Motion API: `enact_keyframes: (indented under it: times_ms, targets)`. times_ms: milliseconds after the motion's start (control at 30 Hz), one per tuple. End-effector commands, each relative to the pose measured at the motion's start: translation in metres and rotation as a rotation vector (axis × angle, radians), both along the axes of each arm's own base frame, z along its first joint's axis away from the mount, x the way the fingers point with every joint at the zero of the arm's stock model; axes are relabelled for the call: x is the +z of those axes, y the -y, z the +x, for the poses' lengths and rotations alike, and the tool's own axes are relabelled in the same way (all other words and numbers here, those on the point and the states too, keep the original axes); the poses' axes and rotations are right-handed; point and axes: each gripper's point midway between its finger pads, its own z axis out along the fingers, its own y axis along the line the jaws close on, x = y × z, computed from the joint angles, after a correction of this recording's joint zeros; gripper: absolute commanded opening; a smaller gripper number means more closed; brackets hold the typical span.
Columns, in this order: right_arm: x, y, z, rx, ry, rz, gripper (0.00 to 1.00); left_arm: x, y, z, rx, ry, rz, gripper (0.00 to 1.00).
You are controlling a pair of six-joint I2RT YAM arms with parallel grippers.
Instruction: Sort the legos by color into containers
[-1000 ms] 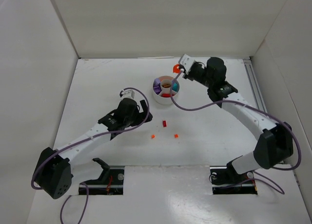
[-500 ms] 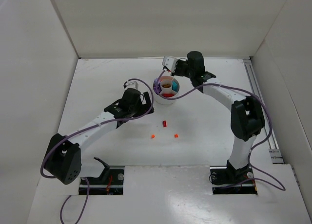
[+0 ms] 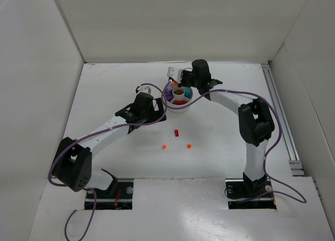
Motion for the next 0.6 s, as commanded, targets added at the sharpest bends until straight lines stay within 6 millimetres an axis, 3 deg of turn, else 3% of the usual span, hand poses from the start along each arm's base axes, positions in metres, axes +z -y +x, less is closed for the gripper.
enact_keyframes:
  times_ms: [0, 100, 133, 333, 567]
  targets:
    - [0.024, -0.020, -0.001, 0.042, 0.052, 0.025, 0.00, 0.020, 0.004, 0.009, -0.009, 0.045, -0.019, 0.99]
    - [0.024, -0.023, -0.003, 0.039, 0.054, 0.021, 0.00, 0.019, 0.003, 0.007, -0.009, 0.045, -0.019, 0.99]
    - [0.014, -0.022, -0.003, 0.039, 0.037, 0.012, 0.00, 0.019, 0.003, 0.007, -0.009, 0.045, -0.019, 0.99]
    - [-0.001, -0.015, -0.005, 0.009, 0.005, -0.020, 0.02, 0.019, 0.002, 0.005, -0.003, 0.042, -0.025, 0.99]
    - [-0.003, -0.012, -0.011, -0.008, -0.002, -0.037, 0.10, 0.019, 0.001, 0.003, -0.003, 0.042, -0.025, 0.99]
